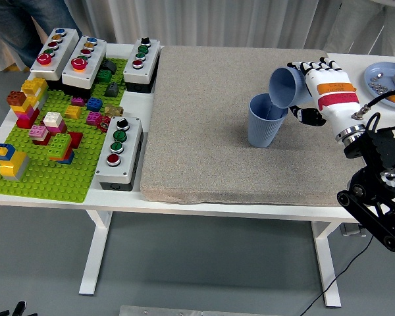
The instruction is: Pick cup pour cup place
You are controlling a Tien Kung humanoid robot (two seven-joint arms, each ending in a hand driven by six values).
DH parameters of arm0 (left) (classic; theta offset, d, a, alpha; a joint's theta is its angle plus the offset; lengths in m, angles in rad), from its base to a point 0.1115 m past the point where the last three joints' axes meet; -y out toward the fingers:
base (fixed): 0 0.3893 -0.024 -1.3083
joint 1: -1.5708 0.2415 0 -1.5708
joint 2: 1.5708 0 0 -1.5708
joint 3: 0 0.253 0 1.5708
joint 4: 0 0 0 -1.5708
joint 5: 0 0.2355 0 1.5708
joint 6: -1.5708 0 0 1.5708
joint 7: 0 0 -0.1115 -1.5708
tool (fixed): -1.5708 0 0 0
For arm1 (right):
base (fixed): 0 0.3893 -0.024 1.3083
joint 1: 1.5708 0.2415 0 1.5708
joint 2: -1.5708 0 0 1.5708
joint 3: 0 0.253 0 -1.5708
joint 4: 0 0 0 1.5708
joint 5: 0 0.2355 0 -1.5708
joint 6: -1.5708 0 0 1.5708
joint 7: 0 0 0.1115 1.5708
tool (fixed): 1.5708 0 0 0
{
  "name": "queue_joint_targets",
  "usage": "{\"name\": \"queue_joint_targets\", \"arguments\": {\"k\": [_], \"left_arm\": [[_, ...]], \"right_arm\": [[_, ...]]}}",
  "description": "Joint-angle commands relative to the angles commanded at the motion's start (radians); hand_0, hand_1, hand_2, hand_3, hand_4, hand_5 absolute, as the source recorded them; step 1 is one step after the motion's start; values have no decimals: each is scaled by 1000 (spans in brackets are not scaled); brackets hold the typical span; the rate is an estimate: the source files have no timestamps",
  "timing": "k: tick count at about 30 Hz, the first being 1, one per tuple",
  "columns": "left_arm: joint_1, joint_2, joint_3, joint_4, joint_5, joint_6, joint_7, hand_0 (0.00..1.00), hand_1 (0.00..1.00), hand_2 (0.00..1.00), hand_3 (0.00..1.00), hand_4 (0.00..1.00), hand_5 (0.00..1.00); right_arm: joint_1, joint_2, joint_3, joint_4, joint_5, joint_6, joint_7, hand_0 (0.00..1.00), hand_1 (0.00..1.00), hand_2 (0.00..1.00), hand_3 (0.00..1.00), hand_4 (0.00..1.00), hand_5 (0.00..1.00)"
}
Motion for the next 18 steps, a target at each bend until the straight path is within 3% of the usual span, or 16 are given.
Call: {"name": "queue_joint_targets", "arguments": {"k": [18], "left_arm": [[0,1,1,0,-1,0,0,715,648,729,658,474,977]], "right_arm": [[34,-23,-58,5,-7,-5,-17,935,735,604,665,732,205]]}}
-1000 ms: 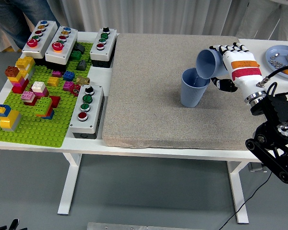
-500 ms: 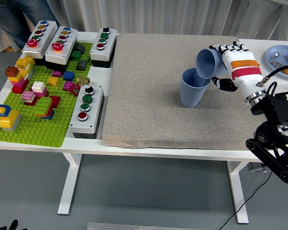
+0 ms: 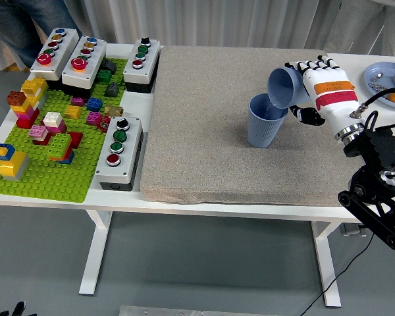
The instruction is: Pick cup pour cup place
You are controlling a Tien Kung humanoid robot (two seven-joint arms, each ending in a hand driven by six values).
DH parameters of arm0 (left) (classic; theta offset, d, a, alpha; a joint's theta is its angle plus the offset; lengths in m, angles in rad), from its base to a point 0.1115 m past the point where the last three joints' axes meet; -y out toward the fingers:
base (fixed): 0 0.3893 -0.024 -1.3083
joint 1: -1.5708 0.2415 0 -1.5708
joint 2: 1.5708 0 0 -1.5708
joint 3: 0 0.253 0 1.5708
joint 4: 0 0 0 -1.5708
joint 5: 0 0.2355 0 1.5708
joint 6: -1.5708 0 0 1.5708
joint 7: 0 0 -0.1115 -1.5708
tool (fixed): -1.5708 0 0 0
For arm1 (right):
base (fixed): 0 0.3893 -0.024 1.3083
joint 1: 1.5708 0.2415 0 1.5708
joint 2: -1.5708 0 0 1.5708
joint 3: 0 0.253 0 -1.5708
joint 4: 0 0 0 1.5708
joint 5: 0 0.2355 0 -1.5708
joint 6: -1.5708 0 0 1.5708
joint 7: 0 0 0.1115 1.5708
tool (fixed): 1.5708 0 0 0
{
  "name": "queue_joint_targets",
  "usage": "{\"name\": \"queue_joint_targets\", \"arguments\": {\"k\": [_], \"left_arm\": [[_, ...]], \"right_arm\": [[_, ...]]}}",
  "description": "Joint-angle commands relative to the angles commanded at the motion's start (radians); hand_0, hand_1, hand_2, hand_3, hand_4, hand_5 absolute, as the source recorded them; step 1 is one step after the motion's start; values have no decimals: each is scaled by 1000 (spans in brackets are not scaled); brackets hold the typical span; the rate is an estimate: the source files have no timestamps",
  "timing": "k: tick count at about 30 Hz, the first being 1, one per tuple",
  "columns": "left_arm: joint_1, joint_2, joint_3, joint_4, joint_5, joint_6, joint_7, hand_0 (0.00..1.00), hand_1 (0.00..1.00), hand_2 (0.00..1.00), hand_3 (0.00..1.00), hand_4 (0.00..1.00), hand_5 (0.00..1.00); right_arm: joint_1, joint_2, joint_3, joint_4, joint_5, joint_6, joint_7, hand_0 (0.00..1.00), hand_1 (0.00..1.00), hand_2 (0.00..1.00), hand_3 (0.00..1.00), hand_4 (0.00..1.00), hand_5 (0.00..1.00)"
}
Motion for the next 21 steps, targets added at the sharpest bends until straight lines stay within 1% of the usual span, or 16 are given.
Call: {"name": "queue_joint_targets", "arguments": {"k": [21], "left_arm": [[-2,0,-3,0,1,0,0,715,649,729,658,473,984]], "right_arm": [[19,-20,-16,3,-1,3,-4,935,732,602,660,725,215]]}}
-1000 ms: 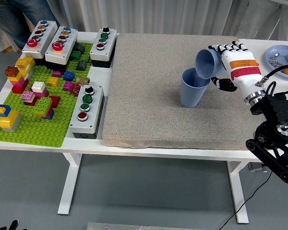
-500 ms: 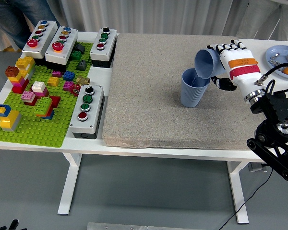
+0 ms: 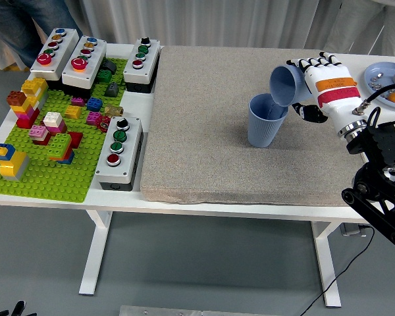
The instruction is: Pick cup pour cup place
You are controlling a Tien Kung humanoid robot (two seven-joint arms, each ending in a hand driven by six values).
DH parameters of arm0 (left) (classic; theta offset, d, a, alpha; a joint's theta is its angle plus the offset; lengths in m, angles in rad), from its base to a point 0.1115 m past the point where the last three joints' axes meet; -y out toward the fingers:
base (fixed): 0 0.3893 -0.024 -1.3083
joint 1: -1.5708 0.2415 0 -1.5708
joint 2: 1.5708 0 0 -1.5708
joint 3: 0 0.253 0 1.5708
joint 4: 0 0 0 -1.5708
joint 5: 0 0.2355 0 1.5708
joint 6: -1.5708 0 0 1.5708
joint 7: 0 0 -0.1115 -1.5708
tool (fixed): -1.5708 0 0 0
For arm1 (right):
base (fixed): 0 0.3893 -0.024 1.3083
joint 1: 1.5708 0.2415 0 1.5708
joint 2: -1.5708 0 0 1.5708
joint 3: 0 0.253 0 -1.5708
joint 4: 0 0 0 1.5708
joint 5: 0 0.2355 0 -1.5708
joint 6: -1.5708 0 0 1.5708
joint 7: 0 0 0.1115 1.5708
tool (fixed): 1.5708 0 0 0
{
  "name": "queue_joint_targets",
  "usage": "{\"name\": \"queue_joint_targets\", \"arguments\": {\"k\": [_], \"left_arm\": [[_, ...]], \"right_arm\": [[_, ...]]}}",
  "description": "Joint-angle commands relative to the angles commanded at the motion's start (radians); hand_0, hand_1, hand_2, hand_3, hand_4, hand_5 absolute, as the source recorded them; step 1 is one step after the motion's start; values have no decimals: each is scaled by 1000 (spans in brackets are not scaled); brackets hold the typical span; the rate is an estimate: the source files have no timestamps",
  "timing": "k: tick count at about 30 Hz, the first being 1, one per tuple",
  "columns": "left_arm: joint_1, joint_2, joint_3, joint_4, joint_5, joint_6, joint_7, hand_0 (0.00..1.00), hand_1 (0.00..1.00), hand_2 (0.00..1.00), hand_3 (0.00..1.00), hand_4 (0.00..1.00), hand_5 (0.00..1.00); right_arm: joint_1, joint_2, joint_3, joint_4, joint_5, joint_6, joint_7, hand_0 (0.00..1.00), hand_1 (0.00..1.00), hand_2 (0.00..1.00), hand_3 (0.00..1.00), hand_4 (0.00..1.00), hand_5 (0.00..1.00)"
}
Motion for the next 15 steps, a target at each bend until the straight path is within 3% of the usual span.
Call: {"name": "queue_joint_targets", "arguments": {"k": [15], "left_arm": [[4,1,2,0,-2,0,0,714,649,730,658,472,985]], "right_arm": [[2,-1,-18,6,-20,-10,-25,938,731,601,660,723,217]]}}
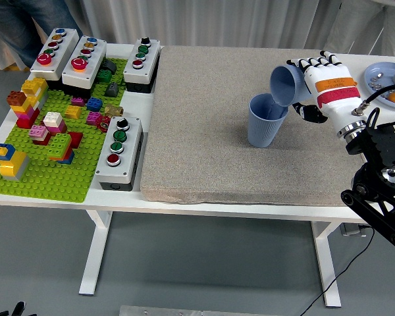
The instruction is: Pick cup pour cup place
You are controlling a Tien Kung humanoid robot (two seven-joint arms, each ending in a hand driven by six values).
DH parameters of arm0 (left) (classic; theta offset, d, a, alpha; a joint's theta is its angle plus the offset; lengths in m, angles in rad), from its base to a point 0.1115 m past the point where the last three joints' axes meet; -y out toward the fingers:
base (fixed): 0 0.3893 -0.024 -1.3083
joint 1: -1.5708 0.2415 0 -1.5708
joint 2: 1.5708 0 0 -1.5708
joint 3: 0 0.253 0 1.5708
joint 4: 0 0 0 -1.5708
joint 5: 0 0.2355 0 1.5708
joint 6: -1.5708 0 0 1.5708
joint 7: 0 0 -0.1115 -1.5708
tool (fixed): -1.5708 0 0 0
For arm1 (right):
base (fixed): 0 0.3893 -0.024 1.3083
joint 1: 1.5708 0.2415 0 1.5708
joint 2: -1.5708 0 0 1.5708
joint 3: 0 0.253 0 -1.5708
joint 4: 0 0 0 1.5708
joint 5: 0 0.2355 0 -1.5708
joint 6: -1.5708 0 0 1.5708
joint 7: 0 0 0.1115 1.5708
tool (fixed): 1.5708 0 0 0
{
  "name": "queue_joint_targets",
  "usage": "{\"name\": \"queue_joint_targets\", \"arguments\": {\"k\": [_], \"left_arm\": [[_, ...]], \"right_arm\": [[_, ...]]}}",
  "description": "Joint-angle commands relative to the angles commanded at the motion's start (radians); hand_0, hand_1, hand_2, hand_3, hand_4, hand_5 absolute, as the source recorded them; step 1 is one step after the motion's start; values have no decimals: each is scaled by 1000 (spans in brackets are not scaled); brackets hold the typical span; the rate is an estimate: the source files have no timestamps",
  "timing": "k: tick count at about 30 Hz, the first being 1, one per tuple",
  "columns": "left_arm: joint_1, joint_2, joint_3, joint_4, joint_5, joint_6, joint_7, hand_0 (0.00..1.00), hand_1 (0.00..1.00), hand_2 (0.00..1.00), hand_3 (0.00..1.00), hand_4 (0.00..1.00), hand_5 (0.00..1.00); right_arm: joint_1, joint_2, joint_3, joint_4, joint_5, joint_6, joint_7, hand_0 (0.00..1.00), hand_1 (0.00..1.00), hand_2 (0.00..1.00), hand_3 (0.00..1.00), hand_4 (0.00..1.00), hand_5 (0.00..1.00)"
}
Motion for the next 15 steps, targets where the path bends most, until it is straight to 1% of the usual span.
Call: {"name": "queue_joint_targets", "arguments": {"k": [4,9,12,15], "left_arm": [[0,0,1,0,-1,0,0,714,649,730,658,472,986],[0,0,1,0,0,0,1,715,649,730,658,472,986],[1,0,2,0,-1,0,0,715,649,730,658,472,986],[1,1,2,0,-1,0,0,714,649,731,657,472,985]], "right_arm": [[2,0,-6,1,-9,-1,-9,946,732,601,658,725,217],[3,-4,-14,1,-22,18,-18,946,733,606,660,726,207],[3,-5,-18,2,-26,18,-22,946,733,606,660,726,207],[4,-5,-18,3,-29,30,-24,949,733,608,661,727,204]]}}
